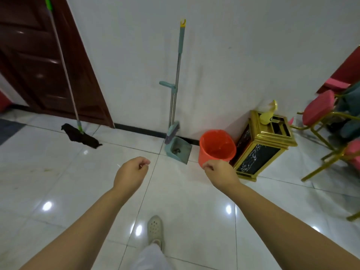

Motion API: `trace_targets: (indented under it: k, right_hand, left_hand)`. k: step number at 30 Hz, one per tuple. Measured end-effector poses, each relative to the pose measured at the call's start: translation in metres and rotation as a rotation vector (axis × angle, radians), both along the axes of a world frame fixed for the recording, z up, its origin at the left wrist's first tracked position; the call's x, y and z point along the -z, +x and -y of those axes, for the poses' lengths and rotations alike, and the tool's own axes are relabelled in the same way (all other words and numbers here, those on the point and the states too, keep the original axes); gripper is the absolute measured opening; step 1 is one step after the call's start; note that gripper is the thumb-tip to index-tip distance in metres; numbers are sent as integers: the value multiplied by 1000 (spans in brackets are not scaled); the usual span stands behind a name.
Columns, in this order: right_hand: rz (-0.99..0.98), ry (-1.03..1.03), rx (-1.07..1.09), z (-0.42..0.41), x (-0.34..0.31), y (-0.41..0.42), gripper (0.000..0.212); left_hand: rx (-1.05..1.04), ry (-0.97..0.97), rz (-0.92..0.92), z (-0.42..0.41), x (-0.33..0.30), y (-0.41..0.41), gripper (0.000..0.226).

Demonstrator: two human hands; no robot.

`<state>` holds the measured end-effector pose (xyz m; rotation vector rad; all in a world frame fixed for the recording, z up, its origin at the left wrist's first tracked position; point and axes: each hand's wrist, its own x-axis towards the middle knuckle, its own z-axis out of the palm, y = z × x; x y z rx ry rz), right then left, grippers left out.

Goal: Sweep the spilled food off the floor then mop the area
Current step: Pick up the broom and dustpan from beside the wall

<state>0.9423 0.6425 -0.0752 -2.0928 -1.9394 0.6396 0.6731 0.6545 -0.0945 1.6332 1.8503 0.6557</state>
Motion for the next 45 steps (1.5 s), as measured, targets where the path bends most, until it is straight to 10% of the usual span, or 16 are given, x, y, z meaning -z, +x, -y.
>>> trace_targets:
  k: [29,45]
  right_hand:
    - [-583,-130,163,-558,6,-3,23]
    - [-291,-23,-223,-717,21,-11,27]
  left_hand:
    - [16,-19,-25,-511,7,39,23]
    - [-220,-63,-56,-595,31,81,25]
